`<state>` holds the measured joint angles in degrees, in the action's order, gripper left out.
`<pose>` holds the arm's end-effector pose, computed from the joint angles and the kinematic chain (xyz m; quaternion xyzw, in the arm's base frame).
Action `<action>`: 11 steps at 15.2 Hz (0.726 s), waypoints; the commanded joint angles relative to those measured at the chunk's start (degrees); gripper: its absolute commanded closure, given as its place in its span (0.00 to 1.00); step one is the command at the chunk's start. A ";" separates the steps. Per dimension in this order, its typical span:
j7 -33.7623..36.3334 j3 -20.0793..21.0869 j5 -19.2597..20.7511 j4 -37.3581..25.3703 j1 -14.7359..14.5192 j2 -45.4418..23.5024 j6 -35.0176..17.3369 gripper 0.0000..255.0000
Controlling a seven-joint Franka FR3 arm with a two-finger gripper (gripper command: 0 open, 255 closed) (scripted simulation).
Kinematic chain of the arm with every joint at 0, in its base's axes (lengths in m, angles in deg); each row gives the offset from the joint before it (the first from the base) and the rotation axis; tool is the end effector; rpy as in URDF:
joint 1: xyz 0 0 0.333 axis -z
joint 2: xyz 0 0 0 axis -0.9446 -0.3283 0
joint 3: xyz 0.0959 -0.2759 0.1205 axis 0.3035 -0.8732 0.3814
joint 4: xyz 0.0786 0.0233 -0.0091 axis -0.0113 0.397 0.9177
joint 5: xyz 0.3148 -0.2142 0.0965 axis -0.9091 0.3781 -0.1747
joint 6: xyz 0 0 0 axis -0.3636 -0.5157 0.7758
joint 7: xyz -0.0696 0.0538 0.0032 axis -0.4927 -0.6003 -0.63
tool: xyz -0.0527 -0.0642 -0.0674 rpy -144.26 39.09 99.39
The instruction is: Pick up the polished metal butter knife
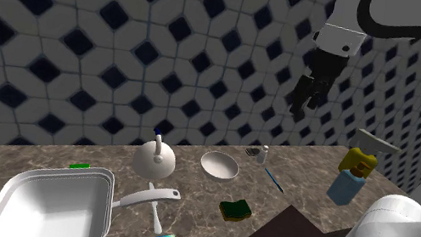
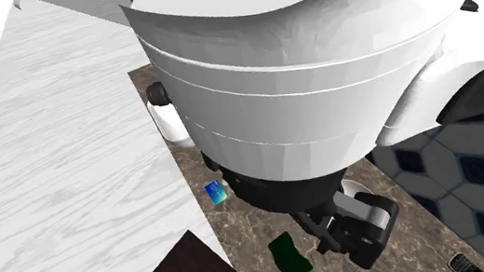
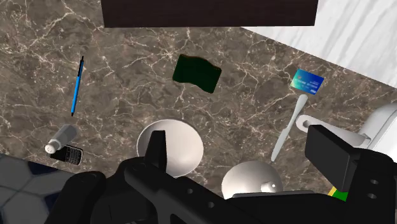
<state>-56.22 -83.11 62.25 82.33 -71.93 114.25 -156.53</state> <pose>0.2913 -0.0002 0.6331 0.9994 0.0009 0.0220 0.0259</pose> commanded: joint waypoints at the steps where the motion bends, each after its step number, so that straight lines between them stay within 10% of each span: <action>1: 0.00 0.00 0.00 0.00 0.00 0.00 0.00 0.00; 11: 9.75 6.36 -4.32 10.52 -0.92 -7.78 -17.48 0.00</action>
<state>-47.72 -77.65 58.44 91.71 -72.69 108.04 -171.32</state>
